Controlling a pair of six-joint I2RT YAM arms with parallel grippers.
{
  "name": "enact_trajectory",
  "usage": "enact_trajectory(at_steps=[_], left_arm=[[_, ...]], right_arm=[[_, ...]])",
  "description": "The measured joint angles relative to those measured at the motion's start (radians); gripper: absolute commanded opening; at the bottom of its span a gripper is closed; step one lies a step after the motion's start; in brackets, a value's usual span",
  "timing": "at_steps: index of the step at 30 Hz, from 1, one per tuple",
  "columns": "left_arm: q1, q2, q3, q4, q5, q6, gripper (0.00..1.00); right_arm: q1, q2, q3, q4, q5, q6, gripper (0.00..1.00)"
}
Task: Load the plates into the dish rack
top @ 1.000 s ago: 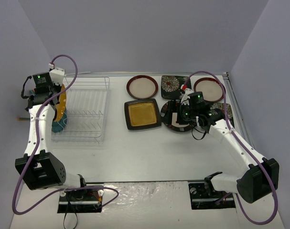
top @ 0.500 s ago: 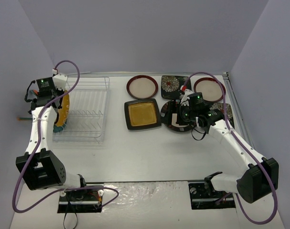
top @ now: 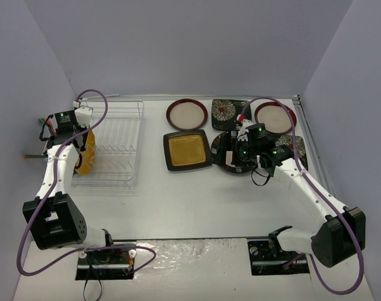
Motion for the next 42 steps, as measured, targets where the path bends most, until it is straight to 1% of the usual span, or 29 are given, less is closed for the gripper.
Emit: enact_trajectory(at_steps=[2, 6, 7, 8, 9, 11, 16, 20, 22, 25, 28, 31, 34, 38, 42], left_arm=[[0.000, -0.001, -0.007, 0.026, -0.010, -0.006, 0.35], [0.000, -0.018, -0.014, 0.070, -0.035, -0.022, 0.44], [0.001, -0.023, -0.014, 0.077, -0.041, -0.027, 0.48], [0.001, -0.029, -0.014, 0.083, -0.044, -0.033, 0.54], [0.001, -0.035, -0.014, 0.086, -0.047, -0.040, 0.63], [0.001, -0.049, -0.014, 0.085, -0.049, -0.058, 0.74], [0.001, -0.090, -0.004, 0.062, -0.047, -0.113, 0.88], [0.000, -0.118, 0.066, -0.005, -0.033, -0.204, 0.97], [-0.001, -0.135, 0.113, -0.042, -0.021, -0.271, 0.97], [-0.004, -0.177, 0.160, -0.094, 0.024, -0.377, 0.97], [-0.011, -0.232, 0.157, -0.132, 0.081, -0.466, 0.97], [-0.039, -0.290, 0.115, -0.154, 0.149, -0.557, 0.97], [-0.134, -0.328, 0.061, -0.191, 0.183, -0.609, 0.97], [-0.248, -0.343, 0.002, -0.222, 0.236, -0.646, 0.97], [-0.308, -0.364, -0.046, -0.243, 0.268, -0.657, 0.97]], right_arm=[[-0.001, -0.002, -0.008, 0.004, 0.004, 0.002, 1.00], [-0.005, -0.006, -0.032, 0.006, 0.016, 0.016, 1.00], [-0.006, -0.008, -0.039, 0.006, 0.019, 0.023, 1.00], [-0.006, -0.011, -0.045, 0.008, 0.020, 0.030, 1.00], [-0.007, -0.014, -0.050, 0.008, 0.023, 0.039, 1.00], [-0.009, -0.019, -0.059, 0.013, 0.031, 0.060, 1.00], [-0.024, -0.037, -0.078, 0.028, 0.080, 0.116, 1.00], [-0.069, -0.056, -0.101, 0.043, 0.117, 0.163, 1.00], [-0.125, -0.071, -0.127, 0.056, 0.119, 0.189, 1.00], [-0.274, -0.086, -0.180, 0.073, 0.120, 0.230, 1.00], [-0.383, -0.089, -0.229, 0.093, 0.120, 0.265, 1.00], [-0.477, -0.092, -0.297, 0.157, 0.083, 0.317, 0.99], [-0.574, -0.094, -0.372, 0.221, 0.052, 0.377, 0.97], [-0.672, -0.107, -0.459, 0.298, 0.037, 0.435, 0.95], [-0.748, -0.125, -0.541, 0.377, 0.033, 0.489, 0.92]])
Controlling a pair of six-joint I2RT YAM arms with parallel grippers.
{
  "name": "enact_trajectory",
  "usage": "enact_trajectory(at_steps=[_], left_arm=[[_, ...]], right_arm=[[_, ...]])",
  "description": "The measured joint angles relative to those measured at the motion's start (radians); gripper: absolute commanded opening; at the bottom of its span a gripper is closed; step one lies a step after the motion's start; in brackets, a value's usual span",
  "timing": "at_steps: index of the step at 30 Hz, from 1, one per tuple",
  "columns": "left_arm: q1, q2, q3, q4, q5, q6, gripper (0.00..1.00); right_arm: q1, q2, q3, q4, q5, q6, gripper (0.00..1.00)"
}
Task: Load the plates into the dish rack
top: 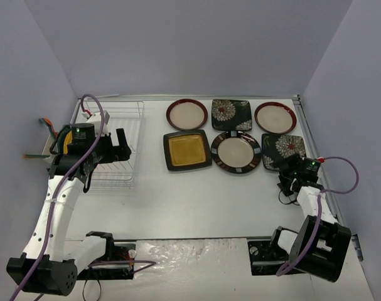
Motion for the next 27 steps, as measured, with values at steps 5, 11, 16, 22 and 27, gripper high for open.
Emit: enact_trajectory(at_steps=[5, 11, 16, 22, 27], left_arm=[[-0.066, -0.030, -0.015, -0.016, 0.000, 0.000, 0.97], [-0.114, -0.042, -0.015, -0.017, 0.003, 0.000, 0.97], [-0.135, -0.042, -0.015, -0.020, 0.000, 0.000, 0.97], [-0.139, -0.037, -0.015, -0.023, -0.001, -0.001, 0.97], [-0.139, -0.030, -0.015, -0.029, -0.003, -0.004, 0.97]], right_arm=[[-0.032, 0.003, -0.076, 0.111, 0.029, 0.065, 0.87], [-0.040, 0.068, -0.119, 0.277, 0.066, 0.120, 0.81], [-0.044, 0.140, -0.135, 0.424, 0.087, 0.163, 0.73], [-0.046, 0.259, -0.134, 0.593, 0.094, 0.212, 0.53], [-0.059, 0.311, -0.140, 0.640, 0.111, 0.248, 0.27]])
